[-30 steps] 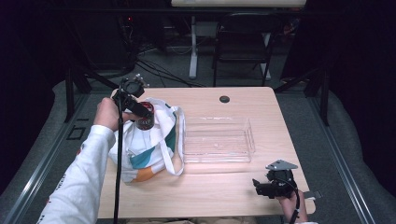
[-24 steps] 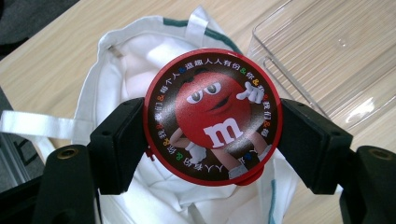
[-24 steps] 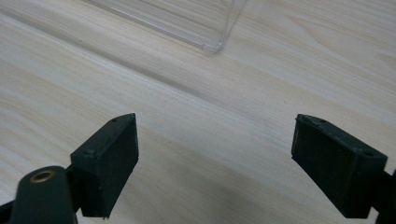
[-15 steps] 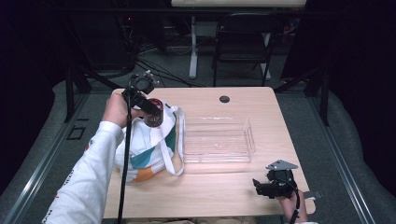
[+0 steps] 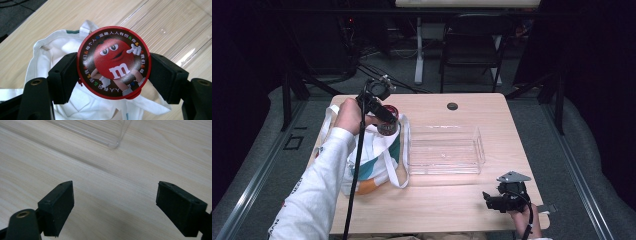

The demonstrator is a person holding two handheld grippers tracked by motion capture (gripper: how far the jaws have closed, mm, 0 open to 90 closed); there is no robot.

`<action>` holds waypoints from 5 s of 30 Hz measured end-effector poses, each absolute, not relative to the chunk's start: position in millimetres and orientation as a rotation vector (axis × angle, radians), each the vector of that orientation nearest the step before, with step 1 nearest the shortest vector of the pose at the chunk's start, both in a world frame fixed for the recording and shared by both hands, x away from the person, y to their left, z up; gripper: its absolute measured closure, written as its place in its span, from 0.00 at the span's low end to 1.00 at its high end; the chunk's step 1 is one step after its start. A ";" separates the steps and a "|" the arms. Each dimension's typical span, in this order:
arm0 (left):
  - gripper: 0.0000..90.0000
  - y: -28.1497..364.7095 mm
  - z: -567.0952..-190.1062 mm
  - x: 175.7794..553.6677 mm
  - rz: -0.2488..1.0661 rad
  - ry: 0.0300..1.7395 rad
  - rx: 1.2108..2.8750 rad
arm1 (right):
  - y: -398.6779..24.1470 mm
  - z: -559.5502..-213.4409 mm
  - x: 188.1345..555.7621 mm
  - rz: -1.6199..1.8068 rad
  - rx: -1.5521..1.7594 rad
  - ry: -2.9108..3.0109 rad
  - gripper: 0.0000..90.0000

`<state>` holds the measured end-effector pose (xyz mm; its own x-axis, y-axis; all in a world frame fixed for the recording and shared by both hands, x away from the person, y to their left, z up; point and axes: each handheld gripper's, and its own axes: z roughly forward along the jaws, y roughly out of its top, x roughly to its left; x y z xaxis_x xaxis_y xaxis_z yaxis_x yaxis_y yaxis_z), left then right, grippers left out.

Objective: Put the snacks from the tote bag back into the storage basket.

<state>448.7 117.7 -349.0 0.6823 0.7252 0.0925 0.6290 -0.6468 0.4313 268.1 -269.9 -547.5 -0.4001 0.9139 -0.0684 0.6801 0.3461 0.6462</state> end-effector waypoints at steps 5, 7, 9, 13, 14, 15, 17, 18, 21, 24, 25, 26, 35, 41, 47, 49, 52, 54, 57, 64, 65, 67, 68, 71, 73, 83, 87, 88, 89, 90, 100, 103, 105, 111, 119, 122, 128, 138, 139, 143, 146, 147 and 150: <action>0.30 109.2 -349.6 449.3 0.353 1.043 2.537 | -270.0 -547.6 268.1 0.752 1.396 2.194 0.16; 0.30 105.5 -349.5 449.6 0.348 1.032 2.544 | -270.0 -547.6 268.1 0.751 1.395 2.194 0.16; 0.30 101.5 -349.8 449.8 0.345 1.024 2.548 | -270.1 -547.5 268.0 0.750 1.395 2.195 0.16; 0.30 94.0 -351.0 450.0 0.341 1.003 2.553 | -270.1 -547.5 267.8 0.752 1.396 2.191 0.16; 0.30 92.2 -351.2 450.0 0.333 1.002 2.556 | -270.1 -547.5 267.8 0.752 1.396 2.191 0.16; 0.30 91.0 -351.7 450.6 0.331 0.994 2.558 | -270.1 -547.4 267.7 0.750 1.399 2.190 0.16; 0.30 87.8 -353.3 451.2 0.334 0.990 2.558 | -270.1 -547.5 267.9 0.748 1.401 2.193 0.16; 0.30 86.2 -353.6 451.4 0.323 0.991 2.564 | -270.1 -547.5 267.9 0.748 1.399 2.194 0.16; 0.30 81.5 -355.5 451.8 0.316 0.975 2.563 | -270.1 -547.6 268.0 0.748 1.400 2.194 0.16; 0.30 76.6 -356.6 451.9 0.306 0.962 2.570 | -270.2 -547.3 267.7 0.748 1.399 2.189 0.16; 0.30 74.8 -357.3 451.9 0.305 0.960 2.568 | -270.1 -547.5 267.7 0.750 1.400 2.190 0.16; 0.30 73.3 -357.6 451.8 0.303 0.952 2.571 | -270.1 -547.5 267.7 0.750 1.400 2.190 0.16; 0.30 62.9 -361.2 452.3 0.283 0.925 2.583 | -270.1 -547.5 267.7 0.752 1.401 2.191 0.16; 0.30 57.3 -363.0 451.5 0.280 0.911 2.583 | -270.2 -547.9 268.0 0.756 1.393 2.192 0.16; 0.30 52.3 -364.4 450.4 0.266 0.901 2.585 | -270.0 -547.6 267.9 0.753 1.395 2.194 0.16; 0.30 50.6 -365.4 450.4 0.266 0.899 2.589 | -270.1 -547.6 267.8 0.753 1.397 2.191 0.16; 0.30 49.7 -367.0 450.4 0.257 0.893 2.578 | -270.0 -547.3 267.6 0.749 1.404 2.194 0.16; 0.30 47.7 -370.2 449.8 0.254 0.897 2.566 | -270.0 -547.5 267.9 0.749 1.399 2.195 0.16; 0.30 45.2 -374.0 449.1 0.244 0.895 2.573 | -270.1 -547.6 267.9 0.751 1.397 2.195 0.16; 0.30 42.4 -381.6 448.0 0.223 0.890 2.574 | -270.1 -547.6 267.9 0.751 1.396 2.195 0.16; 0.30 41.6 -383.4 447.3 0.224 0.893 2.567 | -270.0 -547.7 268.0 0.750 1.396 2.195 0.16; 0.30 41.5 -386.0 447.1 0.216 0.892 2.564 | -270.0 -547.3 267.6 0.748 1.400 2.197 0.16; 0.30 41.6 -387.1 447.0 0.209 0.893 2.568 | -270.1 -547.7 267.9 0.749 1.396 2.196 0.16; 0.30 41.8 -391.9 446.3 0.196 0.899 2.565 | -270.1 -547.6 267.9 0.750 1.395 2.196 0.16; 0.30 41.9 -395.1 445.7 0.193 0.900 2.562 | -270.1 -547.6 267.9 0.749 1.395 2.198 0.16; 0.30 39.9 -409.1 442.2 0.159 0.904 2.553 | -270.2 -547.6 267.9 0.747 1.398 2.197 0.16; 0.30 39.5 -414.2 441.9 0.144 0.900 2.563 | -269.6 -549.2 269.8 0.746 1.407 2.195 0.16; 0.30 39.7 -414.8 441.7 0.144 0.907 2.570 | -269.6 -549.2 269.8 0.746 1.407 2.195 0.16; 0.30 40.1 -416.3 441.5 0.149 0.910 2.571 | -269.4 -549.3 269.9 0.745 1.409 2.194 0.16; 0.30 41.0 -417.5 441.6 0.143 0.915 2.575 | -269.5 -548.7 269.4 0.748 1.406 2.196 0.16; 0.30 43.3 -441.0 441.2 0.101 0.943 2.544 | -269.6 -547.9 268.3 0.750 1.405 2.199 0.16; 0.30 43.3 -447.1 440.4 0.092 0.949 2.547 | -269.4 -548.2 268.4 0.752 1.398 2.197 0.16; 0.30 43.1 -449.9 439.6 0.078 0.948 2.549 | -269.5 -548.1 268.3 0.757 1.406 2.194 0.16; 0.30 42.1 -456.1 438.0 0.072 0.944 2.559 | -269.2 -548.2 268.5 0.751 1.402 2.192 0.16; 0.30 42.0 -461.9 433.8 0.071 0.948 2.554 | -269.6 -548.2 268.5 0.749 1.400 2.196 0.16; 0.30 42.8 -464.9 432.8 0.066 0.953 2.554 | -269.6 -548.2 268.5 0.749 1.400 2.196 0.16; 0.30 43.5 -473.9 432.9 0.073 0.979 2.549 | -269.9 -548.3 268.5 0.754 1.403 2.197 0.16; 0.30 41.5 -483.3 429.6 0.103 1.000 2.551 | -269.7 -548.2 268.2 0.749 1.402 2.197 0.16; 0.30 41.6 -483.1 429.5 0.103 0.999 2.557 | -269.7 -548.2 268.2 0.749 1.403 2.197 0.16; 0.30 41.9 -484.6 428.0 0.117 0.998 2.558 | -269.7 -548.3 268.3 0.751 1.398 2.198 0.16; 0.30 40.5 -486.3 426.5 0.107 0.992 2.567 | -269.6 -548.4 268.3 0.751 1.397 2.199 0.16; 0.30 40.2 -487.1 426.2 0.112 0.990 2.567 | -269.7 -548.3 268.4 0.750 1.393 2.202 0.16; 0.30 40.4 -487.4 425.0 0.117 0.992 2.565 | -269.6 -547.9 267.9 0.750 1.396 2.204 0.16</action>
<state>425.0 40.4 -487.4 0.7466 0.6626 -0.0603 0.6303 -0.6753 0.3830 267.9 -269.6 -547.9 -0.4054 0.9118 -0.0650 0.6831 0.3494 0.6414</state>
